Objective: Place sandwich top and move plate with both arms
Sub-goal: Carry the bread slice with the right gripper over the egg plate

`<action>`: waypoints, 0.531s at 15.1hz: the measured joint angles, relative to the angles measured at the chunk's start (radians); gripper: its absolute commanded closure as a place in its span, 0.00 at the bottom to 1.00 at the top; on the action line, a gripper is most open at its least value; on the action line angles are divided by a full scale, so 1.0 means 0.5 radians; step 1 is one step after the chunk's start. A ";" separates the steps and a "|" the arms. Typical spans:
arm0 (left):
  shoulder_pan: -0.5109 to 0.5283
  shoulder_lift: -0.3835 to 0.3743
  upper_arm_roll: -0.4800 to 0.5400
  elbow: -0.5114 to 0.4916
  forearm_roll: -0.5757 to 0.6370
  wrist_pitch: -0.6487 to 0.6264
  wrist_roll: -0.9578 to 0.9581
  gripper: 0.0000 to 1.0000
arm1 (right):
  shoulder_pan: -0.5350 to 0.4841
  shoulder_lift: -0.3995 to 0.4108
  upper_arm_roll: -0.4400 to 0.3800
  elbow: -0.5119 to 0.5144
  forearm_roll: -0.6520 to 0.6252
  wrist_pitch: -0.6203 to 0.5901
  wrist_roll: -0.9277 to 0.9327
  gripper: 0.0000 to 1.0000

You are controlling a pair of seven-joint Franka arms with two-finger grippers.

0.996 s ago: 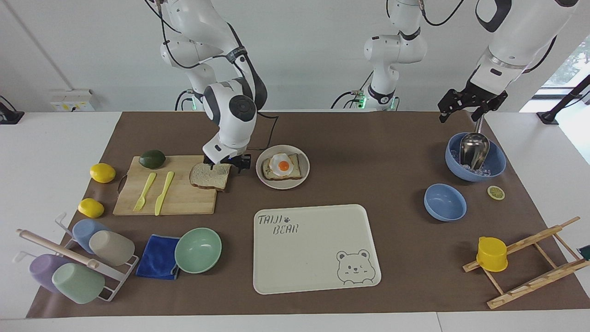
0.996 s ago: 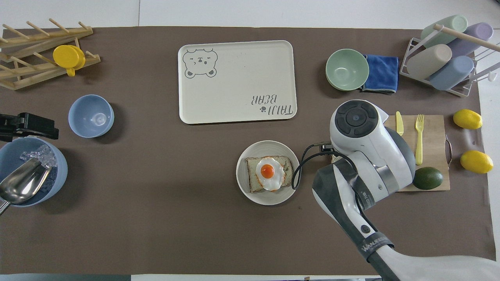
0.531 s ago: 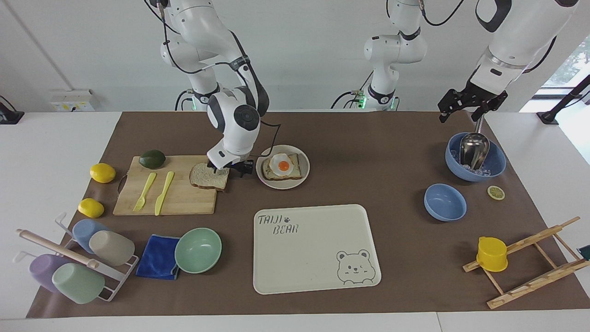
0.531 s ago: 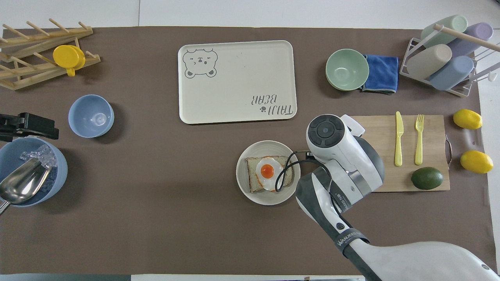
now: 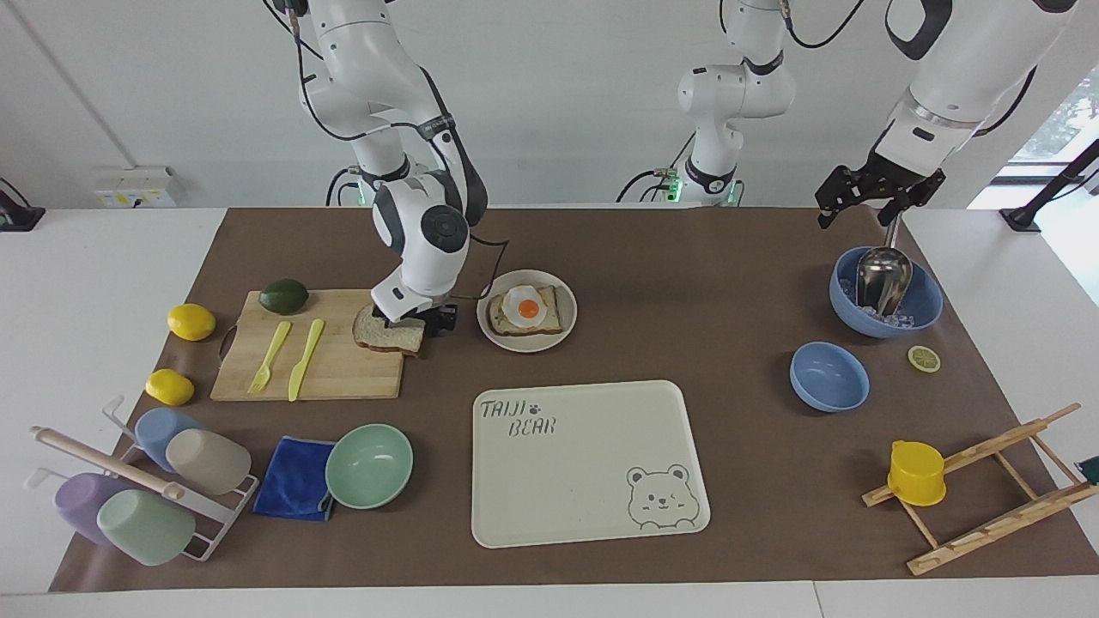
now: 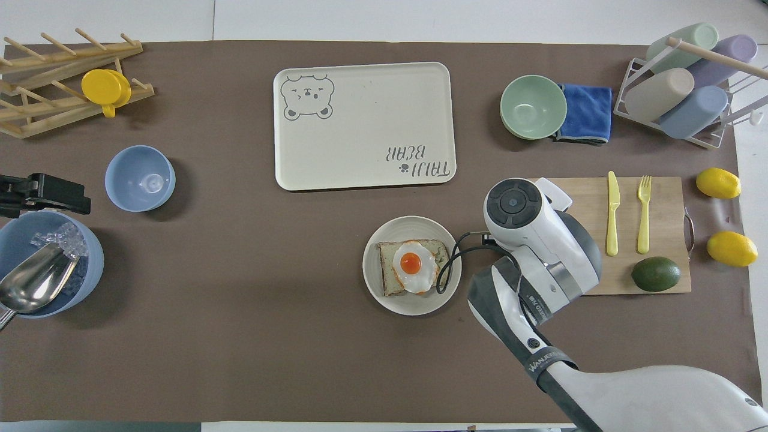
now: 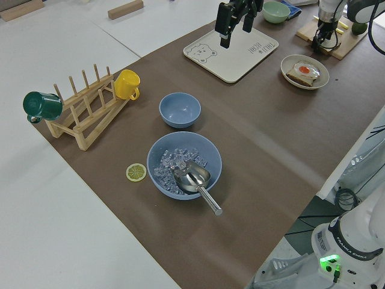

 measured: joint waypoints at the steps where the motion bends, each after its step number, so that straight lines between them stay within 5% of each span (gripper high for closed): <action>1: 0.000 0.000 0.000 0.000 0.000 0.000 0.000 0.00 | 0.000 0.000 0.000 0.000 0.000 0.000 0.000 0.52; 3: 0.000 0.000 0.000 0.000 0.000 0.000 0.000 0.00 | -0.002 -0.004 -0.001 0.000 -0.016 -0.001 0.000 0.94; 8: 0.000 0.000 0.001 0.000 0.000 0.000 0.000 0.00 | -0.003 -0.036 -0.005 -0.001 -0.049 -0.029 -0.004 1.00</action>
